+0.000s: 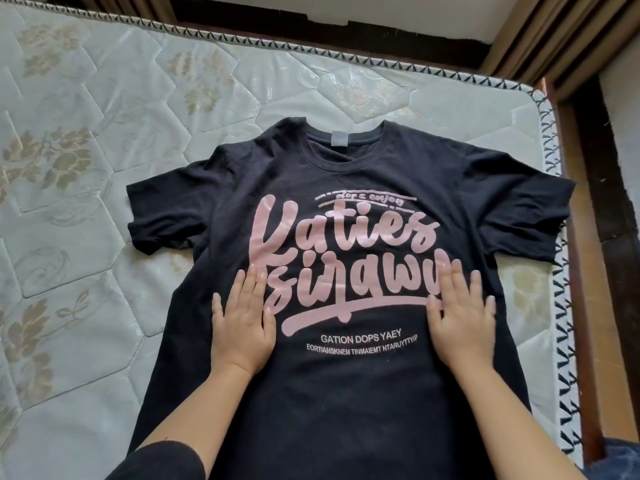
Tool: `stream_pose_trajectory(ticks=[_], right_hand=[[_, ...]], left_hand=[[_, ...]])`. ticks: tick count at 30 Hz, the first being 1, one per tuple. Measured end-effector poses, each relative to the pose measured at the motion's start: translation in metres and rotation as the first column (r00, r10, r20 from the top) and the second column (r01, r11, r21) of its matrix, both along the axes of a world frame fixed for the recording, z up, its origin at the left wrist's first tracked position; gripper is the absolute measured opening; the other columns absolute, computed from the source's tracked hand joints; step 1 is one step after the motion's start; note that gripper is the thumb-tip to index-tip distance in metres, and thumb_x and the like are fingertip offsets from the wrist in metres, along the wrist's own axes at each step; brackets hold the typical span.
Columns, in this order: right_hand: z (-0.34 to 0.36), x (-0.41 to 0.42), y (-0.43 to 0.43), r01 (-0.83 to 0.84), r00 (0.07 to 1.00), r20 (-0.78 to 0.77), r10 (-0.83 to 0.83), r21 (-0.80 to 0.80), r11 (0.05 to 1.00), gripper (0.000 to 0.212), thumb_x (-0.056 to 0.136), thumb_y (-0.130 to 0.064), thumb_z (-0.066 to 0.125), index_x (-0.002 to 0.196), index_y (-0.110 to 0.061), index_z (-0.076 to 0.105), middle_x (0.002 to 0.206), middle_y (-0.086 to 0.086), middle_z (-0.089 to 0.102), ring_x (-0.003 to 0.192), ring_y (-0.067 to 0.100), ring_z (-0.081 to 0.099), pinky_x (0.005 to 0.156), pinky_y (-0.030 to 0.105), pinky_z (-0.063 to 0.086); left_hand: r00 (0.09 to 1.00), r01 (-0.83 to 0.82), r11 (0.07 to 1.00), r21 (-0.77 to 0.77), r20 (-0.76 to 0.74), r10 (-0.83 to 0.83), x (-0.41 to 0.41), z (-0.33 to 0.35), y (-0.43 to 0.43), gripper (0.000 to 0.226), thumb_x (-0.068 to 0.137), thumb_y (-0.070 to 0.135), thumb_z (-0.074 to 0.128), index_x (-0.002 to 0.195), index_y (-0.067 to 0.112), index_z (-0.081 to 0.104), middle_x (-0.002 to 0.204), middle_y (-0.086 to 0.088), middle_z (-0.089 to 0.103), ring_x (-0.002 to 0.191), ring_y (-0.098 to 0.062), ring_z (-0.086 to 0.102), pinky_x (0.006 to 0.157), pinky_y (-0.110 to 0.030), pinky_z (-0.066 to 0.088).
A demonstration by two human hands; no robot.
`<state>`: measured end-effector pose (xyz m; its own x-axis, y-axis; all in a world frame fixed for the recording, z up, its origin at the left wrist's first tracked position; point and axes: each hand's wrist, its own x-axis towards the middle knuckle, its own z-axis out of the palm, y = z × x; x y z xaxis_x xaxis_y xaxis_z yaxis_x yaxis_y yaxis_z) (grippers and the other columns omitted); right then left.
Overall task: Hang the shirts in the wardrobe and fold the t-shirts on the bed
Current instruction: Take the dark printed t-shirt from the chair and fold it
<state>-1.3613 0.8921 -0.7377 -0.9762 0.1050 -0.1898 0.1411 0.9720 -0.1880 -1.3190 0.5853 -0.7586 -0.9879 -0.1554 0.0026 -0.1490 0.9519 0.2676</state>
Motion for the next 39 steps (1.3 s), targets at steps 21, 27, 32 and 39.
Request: stream_pose_trajectory(ticks=[21, 27, 32, 39], right_hand=[[0.003, 0.077, 0.023, -0.044, 0.992, 0.124, 0.038, 0.05, 0.998, 0.066, 0.082, -0.054, -0.008, 0.142, -0.03, -0.018, 0.153, -0.012, -0.021, 0.145, 0.016, -0.014, 0.114, 0.054, 0.001], [0.018, 0.083, 0.01, -0.001, 0.977, 0.213, -0.025, 0.123, 0.992, 0.064, 0.1, -0.043, 0.018, 0.149, -0.015, -0.012, 0.156, 0.006, -0.02, 0.144, 0.029, -0.016, 0.112, 0.059, -0.001], [0.005, 0.116, -0.074, -0.42, 0.904, 0.091, 0.419, -0.01, 0.908, 0.063, 0.081, -0.036, 0.032, 0.137, -0.01, 0.047, 0.155, 0.008, 0.023, 0.146, 0.028, 0.005, 0.102, 0.058, 0.021], [0.007, 0.119, -0.033, -0.306, 0.944, 0.126, 0.305, -0.009, 0.952, 0.067, 0.086, -0.053, 0.032, 0.145, -0.023, 0.028, 0.151, -0.002, 0.032, 0.139, 0.022, 0.022, 0.092, 0.066, 0.037]], left_hand=[[0.993, -0.004, 0.998, -0.063, 0.12, 0.012, 0.016, 0.016, 0.016, 0.062, 0.087, 0.023, 0.022, 0.144, 0.003, 0.035, 0.154, -0.011, 0.024, 0.143, -0.027, 0.02, 0.109, -0.061, 0.019], [0.981, -0.053, 0.997, -0.059, 0.185, 0.063, 0.056, 0.02, 0.057, 0.06, 0.089, 0.027, 0.026, 0.145, 0.006, 0.027, 0.156, -0.016, 0.017, 0.144, -0.03, 0.014, 0.102, -0.067, 0.024], [0.869, 0.495, 0.865, -0.084, 0.056, -0.492, 0.104, 0.009, 0.093, 0.066, 0.083, 0.03, 0.036, 0.146, 0.011, 0.026, 0.159, -0.003, 0.009, 0.146, -0.015, 0.004, 0.109, -0.048, 0.019], [0.965, 0.255, 0.964, -0.078, 0.082, -0.249, 0.135, 0.01, 0.051, 0.06, 0.08, 0.032, 0.037, 0.139, 0.021, 0.037, 0.158, 0.009, 0.011, 0.145, -0.007, 0.003, 0.098, -0.058, 0.036]])
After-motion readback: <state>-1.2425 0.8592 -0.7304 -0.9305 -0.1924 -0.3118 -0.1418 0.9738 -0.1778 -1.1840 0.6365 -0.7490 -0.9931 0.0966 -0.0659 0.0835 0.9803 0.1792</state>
